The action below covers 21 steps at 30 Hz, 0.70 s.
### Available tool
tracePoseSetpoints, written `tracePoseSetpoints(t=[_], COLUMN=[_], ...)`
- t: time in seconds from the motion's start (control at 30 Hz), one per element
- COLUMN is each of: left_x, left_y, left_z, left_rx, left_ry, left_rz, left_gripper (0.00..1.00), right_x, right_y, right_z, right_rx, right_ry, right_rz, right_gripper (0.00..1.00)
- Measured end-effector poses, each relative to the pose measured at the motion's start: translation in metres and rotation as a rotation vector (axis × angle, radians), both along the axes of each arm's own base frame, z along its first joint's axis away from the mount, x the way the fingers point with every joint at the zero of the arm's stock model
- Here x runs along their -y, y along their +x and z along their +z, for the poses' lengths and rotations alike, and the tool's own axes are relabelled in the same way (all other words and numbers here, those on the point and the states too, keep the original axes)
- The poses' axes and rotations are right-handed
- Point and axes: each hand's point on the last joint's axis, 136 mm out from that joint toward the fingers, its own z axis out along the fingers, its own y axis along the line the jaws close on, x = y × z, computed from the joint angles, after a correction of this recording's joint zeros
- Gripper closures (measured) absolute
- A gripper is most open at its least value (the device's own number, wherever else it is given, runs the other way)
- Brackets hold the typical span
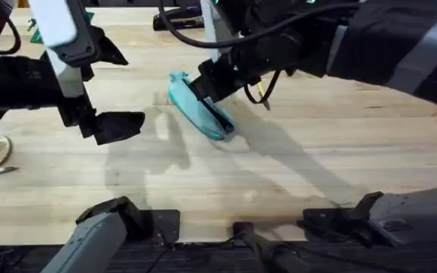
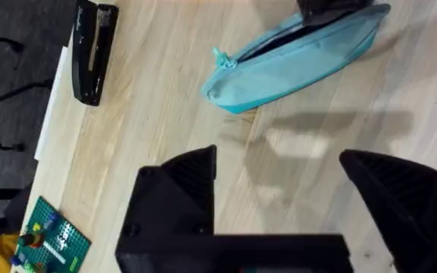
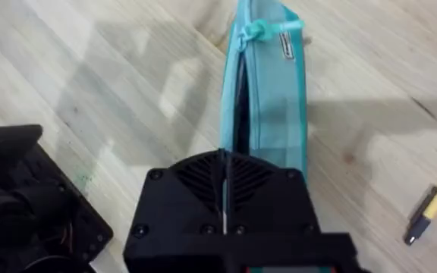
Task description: Unzip the bag, pick up the pens from the table one at a time and place them inside, then zip the bag closed.
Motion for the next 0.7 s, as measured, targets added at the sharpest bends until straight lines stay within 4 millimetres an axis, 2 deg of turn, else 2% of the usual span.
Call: tracePoseSetpoints(t=[0.13,0.27,0.47,0.7], left_x=[0.0,0.0,0.0,0.0], left_y=[0.0,0.0,0.0,0.0], left_z=[0.0,0.0,0.0,0.0], left_rx=[0.0,0.0,0.0,0.0], left_ry=[0.0,0.0,0.0,0.0], left_rz=[0.0,0.0,0.0,0.0], left_gripper=[0.008,0.008,0.008,0.008], right_x=[-0.005,-0.01,-0.012,-0.011], right_y=[0.006,0.01,0.014,0.03], right_z=[0.004,-0.001,-0.027,-0.057], right_rx=[0.025,0.028,-0.005,0.01], right_ry=[0.024,0.027,-0.017,-0.084], right_rz=[0.0,0.0,-0.006,-0.045], right_gripper=[0.969,0.969,0.969,0.969])
